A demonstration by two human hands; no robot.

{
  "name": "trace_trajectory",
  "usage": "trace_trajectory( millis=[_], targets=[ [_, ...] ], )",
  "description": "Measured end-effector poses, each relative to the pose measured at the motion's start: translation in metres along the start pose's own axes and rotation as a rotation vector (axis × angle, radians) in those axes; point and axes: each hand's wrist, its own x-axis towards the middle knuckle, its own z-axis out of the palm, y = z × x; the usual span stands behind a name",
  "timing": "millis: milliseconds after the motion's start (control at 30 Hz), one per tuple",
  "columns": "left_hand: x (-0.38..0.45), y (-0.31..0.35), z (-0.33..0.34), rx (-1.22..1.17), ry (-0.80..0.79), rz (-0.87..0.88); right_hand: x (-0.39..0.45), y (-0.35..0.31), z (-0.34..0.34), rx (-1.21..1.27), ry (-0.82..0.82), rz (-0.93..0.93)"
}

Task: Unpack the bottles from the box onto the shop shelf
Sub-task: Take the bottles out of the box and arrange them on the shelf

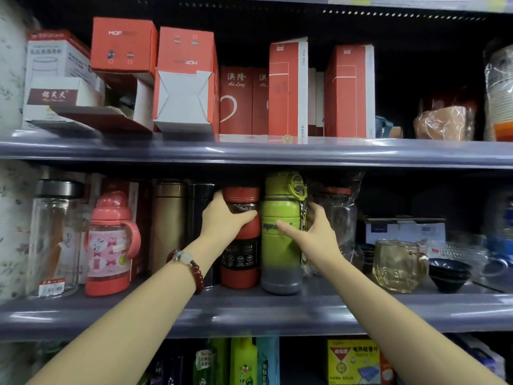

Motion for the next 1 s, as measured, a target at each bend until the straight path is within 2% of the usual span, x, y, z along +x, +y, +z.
trace_trajectory(
  millis=[133,300,467,700,900,1000],
  targets=[
    [-0.019,-0.007,-0.003,0.000,0.078,0.043,-0.017,0.012,-0.001,-0.081,-0.069,0.046],
    [-0.045,-0.019,0.002,0.054,0.081,0.095,-0.023,0.023,0.013,-0.156,-0.068,0.096],
    [-0.052,-0.019,0.017,0.091,0.131,0.036,-0.021,0.021,0.014,-0.182,-0.054,0.069],
    [-0.050,-0.017,0.029,0.153,0.093,-0.026,-0.016,0.028,0.004,-0.160,-0.054,0.084],
    [-0.036,-0.037,0.030,-0.130,-0.049,0.012,-0.008,0.038,-0.018,-0.147,-0.110,0.121],
    [-0.036,-0.044,0.031,-0.186,-0.091,-0.006,-0.006,0.044,-0.023,-0.120,-0.155,0.151]
  ],
)
